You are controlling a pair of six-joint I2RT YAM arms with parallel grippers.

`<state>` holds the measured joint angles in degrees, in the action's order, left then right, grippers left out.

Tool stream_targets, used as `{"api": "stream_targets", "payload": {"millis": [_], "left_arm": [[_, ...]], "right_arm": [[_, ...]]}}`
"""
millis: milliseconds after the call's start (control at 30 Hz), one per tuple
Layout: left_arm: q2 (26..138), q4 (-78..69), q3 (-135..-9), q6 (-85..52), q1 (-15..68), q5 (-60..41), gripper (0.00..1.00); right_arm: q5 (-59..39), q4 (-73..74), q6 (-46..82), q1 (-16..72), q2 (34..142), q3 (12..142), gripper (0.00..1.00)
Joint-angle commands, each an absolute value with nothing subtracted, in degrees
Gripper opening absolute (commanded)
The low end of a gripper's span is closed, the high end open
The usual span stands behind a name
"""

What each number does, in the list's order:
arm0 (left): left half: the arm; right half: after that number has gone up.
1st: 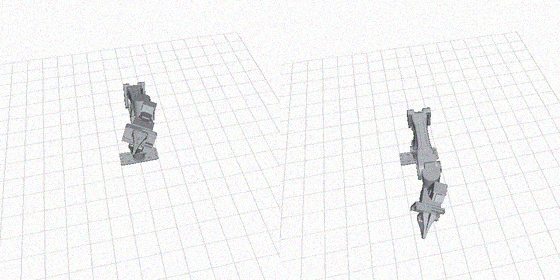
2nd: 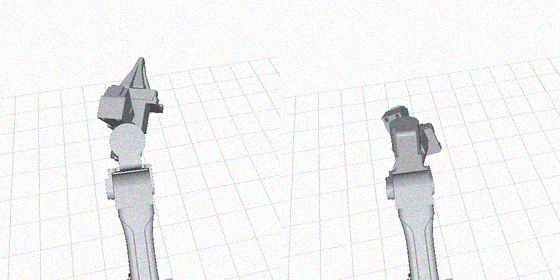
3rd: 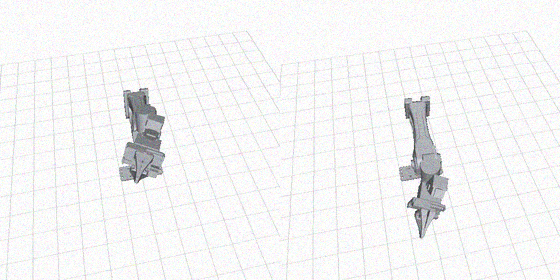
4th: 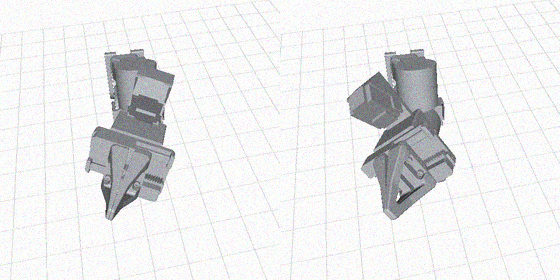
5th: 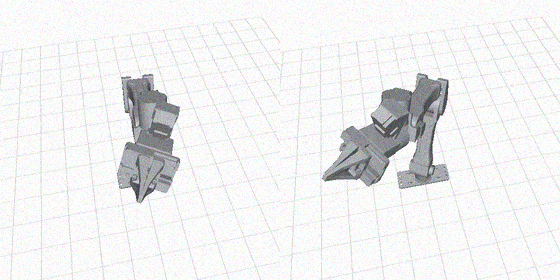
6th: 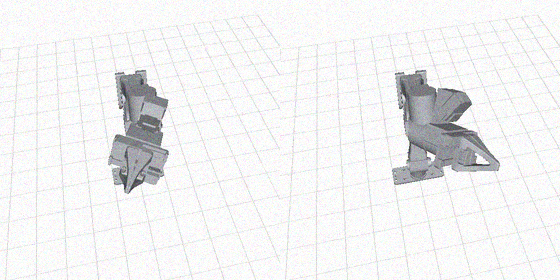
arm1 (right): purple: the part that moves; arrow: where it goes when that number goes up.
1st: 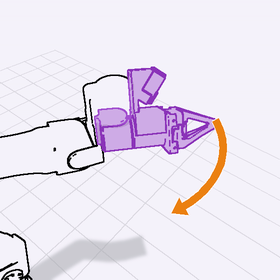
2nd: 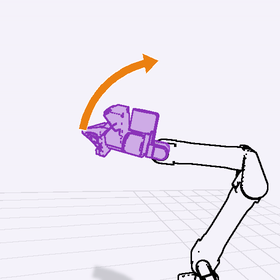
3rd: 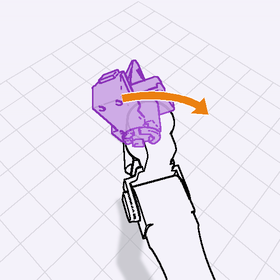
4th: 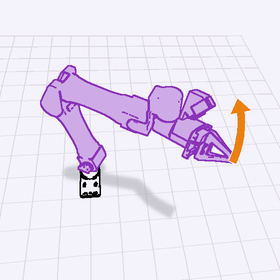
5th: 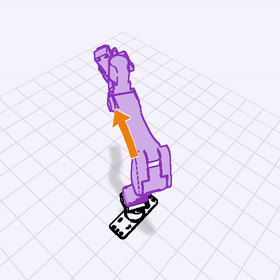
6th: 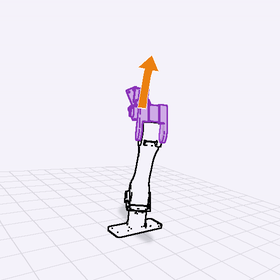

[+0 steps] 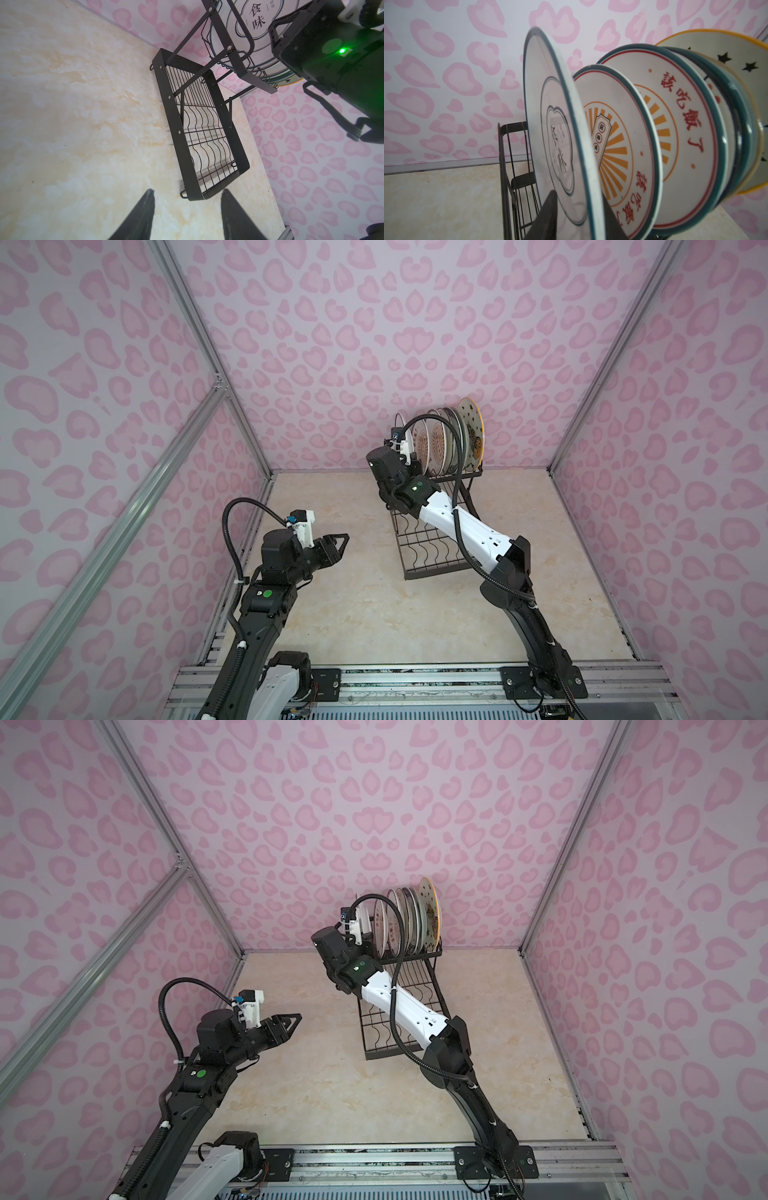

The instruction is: Load the plates into the dish rack

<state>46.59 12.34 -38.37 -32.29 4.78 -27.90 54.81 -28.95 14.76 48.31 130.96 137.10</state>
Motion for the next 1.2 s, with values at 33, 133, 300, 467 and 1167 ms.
{"api": "stream_targets", "payload": {"millis": [33,133,300,467,1167], "left_arm": [[46.41,12.22,-39.07,-31.99,4.69,-28.16,0.54],[46.41,12.17,-39.00,-32.08,4.71,-28.14,0.54],[46.64,11.94,-38.69,-32.08,4.73,-27.99,0.55],[47.28,11.04,-38.01,-32.59,4.69,-28.39,0.55],[51.96,7.59,-37.64,-32.70,4.73,-27.60,0.55]], "right_arm": [[54.01,-26.87,14.54,48.28,129.26,135.22,0.33],[53.96,-26.39,14.18,48.38,128.85,134.63,0.33],[53.71,-25.75,13.17,48.51,128.47,134.63,0.35],[53.70,-24.35,11.63,48.62,127.99,134.60,0.35],[47.31,-12.55,-2.85,48.67,120.39,132.57,0.39]]}}
